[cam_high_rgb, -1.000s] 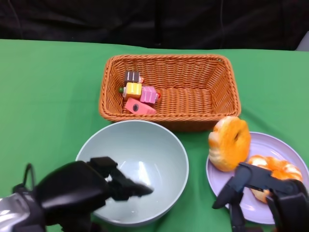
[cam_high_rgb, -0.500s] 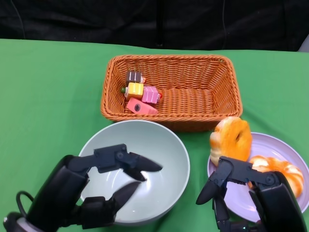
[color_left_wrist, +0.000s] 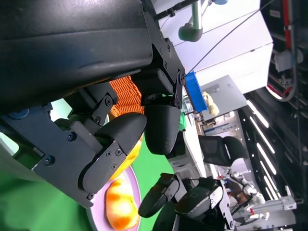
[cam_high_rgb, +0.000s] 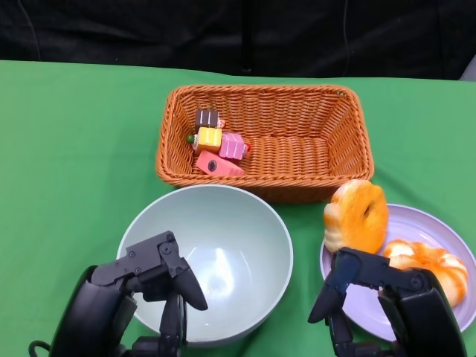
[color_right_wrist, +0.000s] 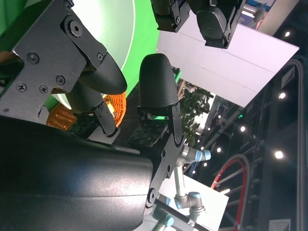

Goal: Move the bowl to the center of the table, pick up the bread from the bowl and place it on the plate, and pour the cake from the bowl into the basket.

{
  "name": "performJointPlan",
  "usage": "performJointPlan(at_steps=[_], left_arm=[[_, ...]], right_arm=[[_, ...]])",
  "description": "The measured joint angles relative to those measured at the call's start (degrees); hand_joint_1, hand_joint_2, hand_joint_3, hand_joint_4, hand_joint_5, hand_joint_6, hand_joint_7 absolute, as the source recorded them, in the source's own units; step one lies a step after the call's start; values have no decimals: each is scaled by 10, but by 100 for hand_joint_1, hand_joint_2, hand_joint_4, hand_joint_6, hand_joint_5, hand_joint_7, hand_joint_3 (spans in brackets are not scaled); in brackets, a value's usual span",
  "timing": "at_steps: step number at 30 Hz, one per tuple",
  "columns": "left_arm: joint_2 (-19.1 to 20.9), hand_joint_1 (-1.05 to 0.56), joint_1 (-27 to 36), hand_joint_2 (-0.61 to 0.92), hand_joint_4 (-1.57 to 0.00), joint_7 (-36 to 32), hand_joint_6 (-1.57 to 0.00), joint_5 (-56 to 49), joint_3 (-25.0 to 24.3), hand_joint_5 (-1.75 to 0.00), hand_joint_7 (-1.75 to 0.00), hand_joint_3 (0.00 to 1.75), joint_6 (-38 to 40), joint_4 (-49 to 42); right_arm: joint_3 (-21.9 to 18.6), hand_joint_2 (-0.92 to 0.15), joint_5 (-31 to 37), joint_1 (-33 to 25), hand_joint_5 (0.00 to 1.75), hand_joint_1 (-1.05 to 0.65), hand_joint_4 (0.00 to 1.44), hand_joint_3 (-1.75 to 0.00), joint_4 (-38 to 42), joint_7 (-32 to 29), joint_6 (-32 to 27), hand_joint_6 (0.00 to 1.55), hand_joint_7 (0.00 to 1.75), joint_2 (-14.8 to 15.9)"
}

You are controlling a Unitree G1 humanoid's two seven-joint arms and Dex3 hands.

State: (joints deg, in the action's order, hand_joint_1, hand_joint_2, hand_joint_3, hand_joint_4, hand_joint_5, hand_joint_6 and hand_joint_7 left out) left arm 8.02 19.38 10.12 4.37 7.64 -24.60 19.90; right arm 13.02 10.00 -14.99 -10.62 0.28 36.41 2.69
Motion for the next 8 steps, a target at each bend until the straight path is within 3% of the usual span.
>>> performJointPlan(at_steps=[8], left_arm=[[-3, -13, -4, 25, -105, 14, -88, 1, -8, -175, -167, 170, -45, -32]], right_arm=[[-11, -19, -2, 2, 175, -3, 91, -175, 19, 3, 20, 84, 149, 0]])
